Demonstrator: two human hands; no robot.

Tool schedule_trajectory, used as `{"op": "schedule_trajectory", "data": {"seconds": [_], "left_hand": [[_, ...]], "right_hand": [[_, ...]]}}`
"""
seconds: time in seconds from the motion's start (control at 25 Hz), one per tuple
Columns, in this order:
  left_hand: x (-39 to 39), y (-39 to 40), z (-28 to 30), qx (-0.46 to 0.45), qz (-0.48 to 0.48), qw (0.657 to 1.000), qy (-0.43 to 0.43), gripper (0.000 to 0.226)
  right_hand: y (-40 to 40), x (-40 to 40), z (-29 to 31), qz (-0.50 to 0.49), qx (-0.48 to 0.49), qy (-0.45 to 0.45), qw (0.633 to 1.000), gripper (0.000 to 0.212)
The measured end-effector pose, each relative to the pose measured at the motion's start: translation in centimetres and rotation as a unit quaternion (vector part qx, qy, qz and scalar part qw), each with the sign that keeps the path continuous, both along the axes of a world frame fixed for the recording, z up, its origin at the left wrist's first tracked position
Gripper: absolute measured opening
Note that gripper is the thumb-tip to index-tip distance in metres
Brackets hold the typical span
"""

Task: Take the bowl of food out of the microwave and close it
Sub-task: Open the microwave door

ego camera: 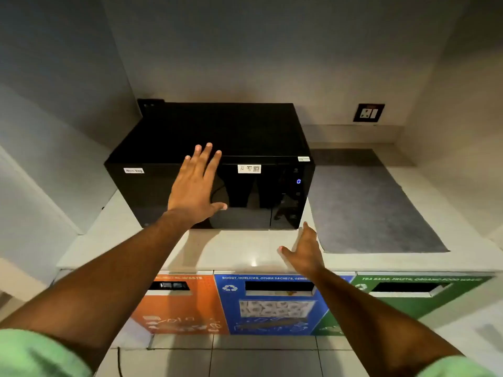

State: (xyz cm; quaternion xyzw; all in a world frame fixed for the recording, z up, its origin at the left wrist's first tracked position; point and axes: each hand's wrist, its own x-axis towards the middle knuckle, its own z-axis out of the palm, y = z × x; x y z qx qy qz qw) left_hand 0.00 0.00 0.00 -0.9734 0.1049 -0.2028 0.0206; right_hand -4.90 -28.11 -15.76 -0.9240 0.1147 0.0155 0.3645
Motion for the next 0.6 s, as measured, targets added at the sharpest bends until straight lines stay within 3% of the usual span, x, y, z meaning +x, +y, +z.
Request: {"op": "schedule_trajectory", "data": {"seconds": [0.28,0.6], "left_hand": [[3.0,-1.4,-1.4,0.041,-0.048,0.998,-0.030,0.131],[4.4,-2.4,-3.5,0.013,-0.021,0.997,-0.072,0.130]], "right_hand": [[2.4,3.1,-1.9,-0.096,0.110,-0.024,0.989,0.105],[3.0,5.4,-2.8,-0.138,0.134,-0.096,0.977,0.096]]}}
